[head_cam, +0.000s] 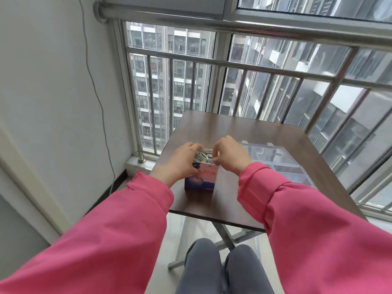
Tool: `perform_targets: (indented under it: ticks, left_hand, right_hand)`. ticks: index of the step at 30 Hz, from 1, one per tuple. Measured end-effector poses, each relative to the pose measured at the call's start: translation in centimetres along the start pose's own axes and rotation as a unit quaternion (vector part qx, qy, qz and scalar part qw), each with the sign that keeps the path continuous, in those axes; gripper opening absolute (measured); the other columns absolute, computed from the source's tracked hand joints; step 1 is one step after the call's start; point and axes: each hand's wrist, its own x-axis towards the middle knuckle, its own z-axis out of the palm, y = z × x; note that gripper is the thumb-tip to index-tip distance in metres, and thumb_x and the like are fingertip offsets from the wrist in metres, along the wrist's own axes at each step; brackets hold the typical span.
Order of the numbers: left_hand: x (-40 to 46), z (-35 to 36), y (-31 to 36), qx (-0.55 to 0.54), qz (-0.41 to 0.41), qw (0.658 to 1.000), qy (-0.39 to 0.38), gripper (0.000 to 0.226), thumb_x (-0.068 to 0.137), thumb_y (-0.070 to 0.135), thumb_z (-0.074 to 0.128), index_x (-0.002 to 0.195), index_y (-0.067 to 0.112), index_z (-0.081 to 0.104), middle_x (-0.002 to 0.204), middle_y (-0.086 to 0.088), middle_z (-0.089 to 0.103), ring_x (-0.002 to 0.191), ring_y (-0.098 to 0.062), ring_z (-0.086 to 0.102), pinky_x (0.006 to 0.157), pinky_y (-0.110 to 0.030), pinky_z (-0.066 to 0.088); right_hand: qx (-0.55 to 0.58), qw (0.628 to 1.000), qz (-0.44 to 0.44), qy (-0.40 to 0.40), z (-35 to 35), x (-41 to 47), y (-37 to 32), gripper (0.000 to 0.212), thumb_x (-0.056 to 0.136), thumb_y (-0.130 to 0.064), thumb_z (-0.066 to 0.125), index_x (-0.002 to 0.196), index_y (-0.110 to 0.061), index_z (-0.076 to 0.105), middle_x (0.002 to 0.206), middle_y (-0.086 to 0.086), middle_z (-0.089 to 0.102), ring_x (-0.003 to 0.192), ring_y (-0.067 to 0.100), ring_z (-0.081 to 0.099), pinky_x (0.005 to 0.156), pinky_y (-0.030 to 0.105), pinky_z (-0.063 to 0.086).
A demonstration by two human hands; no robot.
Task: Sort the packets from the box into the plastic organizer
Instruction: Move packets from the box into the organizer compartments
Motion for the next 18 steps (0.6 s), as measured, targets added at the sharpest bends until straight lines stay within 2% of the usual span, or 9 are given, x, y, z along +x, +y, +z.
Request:
perform_targets:
  ticks: [4,7,8,10,12,13,15,18]
  left_hand:
    - [0.1,0.0,0.0,-0.010,-0.007,1.000,-0.005,0.076,0.069,0.015,0.081,0.135,0.014,0.044,0.130,-0.006,0.049,0.118,-0.022,0.050,0.093,-0.025,0.036]
    - [0.1,0.0,0.0,-0.012,-0.008,1.000,-0.008,0.077,0.068,0.014,0.081,0.135,0.013,0.044,0.130,-0.007,0.048,0.117,-0.022,0.050,0.092,-0.025,0.036]
    - [0.1,0.0,0.0,-0.013,-0.009,1.000,-0.009,0.077,0.067,0.014,0.081,0.135,0.013,0.044,0.130,-0.006,0.048,0.117,-0.022,0.049,0.091,-0.025,0.036]
    - [0.0,-0.1,0.1,-0.014,-0.013,1.000,-0.010,0.078,0.067,0.015,0.082,0.135,0.014,0.044,0.130,-0.005,0.048,0.118,-0.021,0.049,0.089,-0.023,0.036]
    - [0.0,-0.1,0.2,-0.011,-0.015,1.000,-0.010,0.078,0.068,0.016,0.081,0.135,0.015,0.043,0.131,-0.005,0.048,0.118,-0.020,0.049,0.087,-0.022,0.034]
    - [0.0,-0.1,0.2,-0.009,-0.016,1.000,-0.009,0.077,0.069,0.016,0.081,0.136,0.015,0.043,0.132,-0.004,0.048,0.119,-0.020,0.049,0.087,-0.022,0.034]
    - [-0.1,-0.2,0.3,-0.012,-0.016,1.000,-0.009,0.077,0.070,0.016,0.080,0.137,0.015,0.042,0.133,-0.004,0.046,0.119,-0.019,0.048,0.087,-0.021,0.033]
    - [-0.3,-0.1,0.1,-0.028,-0.011,0.999,-0.023,0.087,0.070,0.015,0.081,0.143,0.014,0.034,0.142,-0.005,0.040,0.125,-0.019,0.044,0.093,-0.018,0.030]
  right_hand:
    - [0.031,0.999,0.014,0.009,0.4,-0.2,0.0,0.014,0.088,-0.020,0.062,0.098,-0.014,0.069,0.113,0.010,0.047,0.099,0.029,0.057,0.074,0.032,0.040]
    - [0.088,0.994,0.006,0.058,0.7,-0.3,0.4,0.017,0.093,-0.021,0.056,0.097,-0.008,0.065,0.109,0.010,0.051,0.097,0.027,0.055,0.081,0.034,0.043]
    - [0.111,0.991,0.003,0.079,0.6,-0.3,0.5,0.016,0.094,-0.022,0.054,0.094,-0.007,0.062,0.104,0.009,0.054,0.094,0.026,0.056,0.079,0.034,0.043]
    - [0.174,0.980,-0.001,0.096,0.4,-0.3,0.5,0.014,0.095,-0.020,0.051,0.087,-0.010,0.053,0.088,0.008,0.059,0.077,0.024,0.061,0.065,0.029,0.047]
    - [0.266,0.960,0.006,0.085,0.2,-0.7,0.6,0.016,0.097,-0.017,0.050,0.083,-0.010,0.045,0.075,0.010,0.060,0.054,0.020,0.064,0.050,0.027,0.052]
    - [0.311,0.947,0.014,0.079,0.1,-0.9,0.6,0.016,0.097,-0.015,0.049,0.083,-0.009,0.044,0.073,0.011,0.060,0.048,0.017,0.064,0.048,0.030,0.054]
    - [0.389,0.917,0.026,0.086,-0.2,-1.2,0.6,0.016,0.097,-0.012,0.048,0.082,-0.010,0.043,0.074,0.014,0.061,0.047,0.015,0.066,0.046,0.032,0.055]
    - [0.465,0.877,0.022,0.119,-1.1,-1.5,0.8,0.019,0.097,-0.009,0.048,0.079,-0.013,0.043,0.082,0.018,0.062,0.051,0.017,0.068,0.047,0.024,0.054]
